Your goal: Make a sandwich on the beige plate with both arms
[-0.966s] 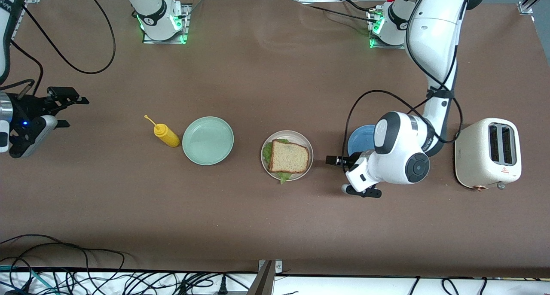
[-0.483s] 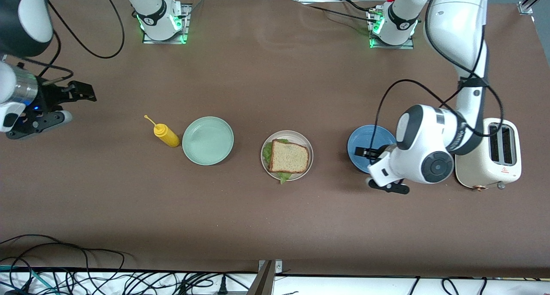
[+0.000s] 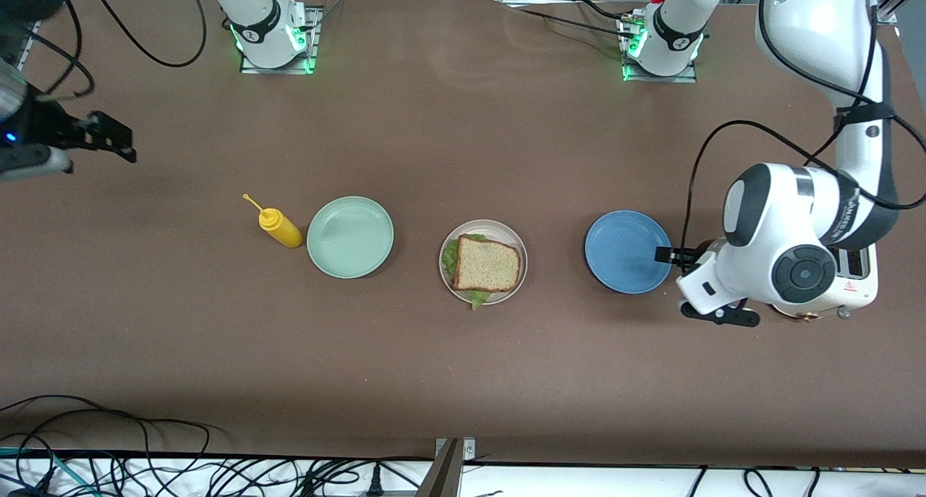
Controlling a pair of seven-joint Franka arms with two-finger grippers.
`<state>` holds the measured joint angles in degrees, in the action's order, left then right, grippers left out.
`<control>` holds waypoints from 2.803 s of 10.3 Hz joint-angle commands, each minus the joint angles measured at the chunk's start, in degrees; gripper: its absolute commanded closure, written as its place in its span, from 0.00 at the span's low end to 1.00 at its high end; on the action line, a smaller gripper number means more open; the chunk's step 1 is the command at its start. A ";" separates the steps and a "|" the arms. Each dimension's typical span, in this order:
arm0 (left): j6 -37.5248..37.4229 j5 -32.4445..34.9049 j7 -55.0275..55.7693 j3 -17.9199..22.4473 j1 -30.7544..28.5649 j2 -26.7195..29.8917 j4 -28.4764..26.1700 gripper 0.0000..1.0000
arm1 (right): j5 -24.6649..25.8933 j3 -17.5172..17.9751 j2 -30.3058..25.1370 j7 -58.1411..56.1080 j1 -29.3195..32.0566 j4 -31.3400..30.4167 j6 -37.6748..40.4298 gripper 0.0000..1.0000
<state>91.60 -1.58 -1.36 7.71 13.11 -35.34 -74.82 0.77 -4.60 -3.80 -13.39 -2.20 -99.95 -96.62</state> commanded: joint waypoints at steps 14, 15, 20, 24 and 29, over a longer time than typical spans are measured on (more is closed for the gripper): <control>-14.79 2.20 1.53 -0.59 -5.64 25.04 -7.43 0.00 | 0.46 -0.50 0.81 11.37 0.26 4.24 3.37 0.00; -14.53 2.20 1.62 -0.85 -5.64 25.67 -7.88 0.00 | 0.38 -0.41 0.81 11.46 0.18 4.42 3.98 0.00; -5.50 1.32 1.97 -1.21 -5.29 28.91 -14.18 0.00 | 0.29 -0.24 1.42 11.28 0.18 4.77 3.38 0.00; -5.82 1.41 2.24 -1.99 -4.85 29.72 -14.39 0.00 | 0.72 -0.32 1.68 11.28 0.26 4.77 1.88 0.00; -6.44 2.02 2.24 -2.18 -4.94 29.45 -12.55 0.00 | 0.81 -0.24 1.60 11.28 0.26 4.77 1.96 0.00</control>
<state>85.27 -1.21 0.08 5.68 7.92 -7.03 -87.34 0.83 -5.22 -2.05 -2.54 -2.18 -95.25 -94.27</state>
